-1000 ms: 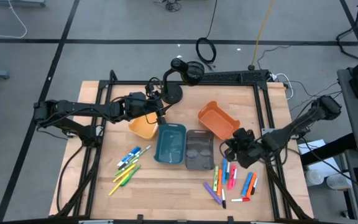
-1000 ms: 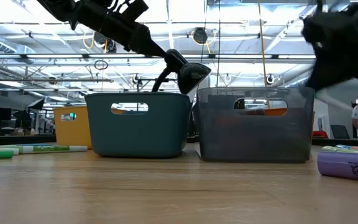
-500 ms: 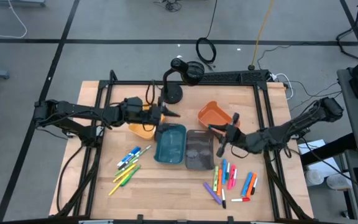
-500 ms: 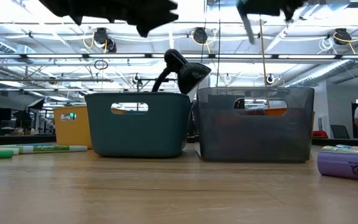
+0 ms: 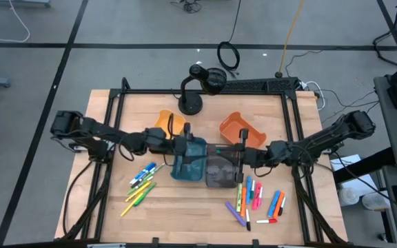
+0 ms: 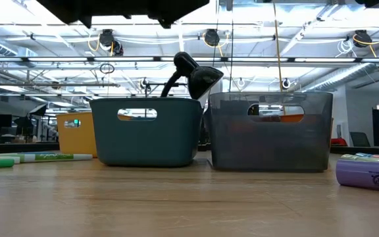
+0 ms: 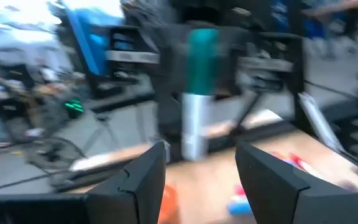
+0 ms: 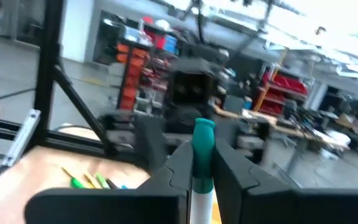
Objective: Pick & Place Markers
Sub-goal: Put the right white and green highlighter into the yellow bin
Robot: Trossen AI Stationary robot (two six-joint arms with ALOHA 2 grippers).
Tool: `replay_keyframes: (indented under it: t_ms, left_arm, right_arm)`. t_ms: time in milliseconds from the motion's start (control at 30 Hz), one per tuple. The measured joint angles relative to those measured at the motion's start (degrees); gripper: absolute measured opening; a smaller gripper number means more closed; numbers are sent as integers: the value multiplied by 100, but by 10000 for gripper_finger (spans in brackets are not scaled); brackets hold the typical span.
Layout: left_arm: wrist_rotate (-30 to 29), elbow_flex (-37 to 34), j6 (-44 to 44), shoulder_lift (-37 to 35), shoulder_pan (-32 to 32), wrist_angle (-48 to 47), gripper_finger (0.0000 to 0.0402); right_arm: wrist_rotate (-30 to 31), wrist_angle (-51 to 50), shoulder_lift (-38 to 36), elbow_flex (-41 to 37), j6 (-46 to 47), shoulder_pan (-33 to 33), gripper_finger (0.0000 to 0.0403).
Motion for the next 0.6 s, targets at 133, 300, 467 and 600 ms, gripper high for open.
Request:
replay_keyframes:
  t_ms: [133,300,467,600]
  left_arm:
    - [-60,50,-324,300,2,600,200]
    - [27,377,-373,624,-4,553,200]
    - [27,727,-362,1021,0,491,200]
    - [32,920,-326,1237,-2,483,200]
  right_arm:
    - [10,32,70,0,-92,0,30]
    - [8,39,79,0,-75,1,28]
    - [9,43,79,0,38,1,30]
    - [16,41,79,0,48,1,28]
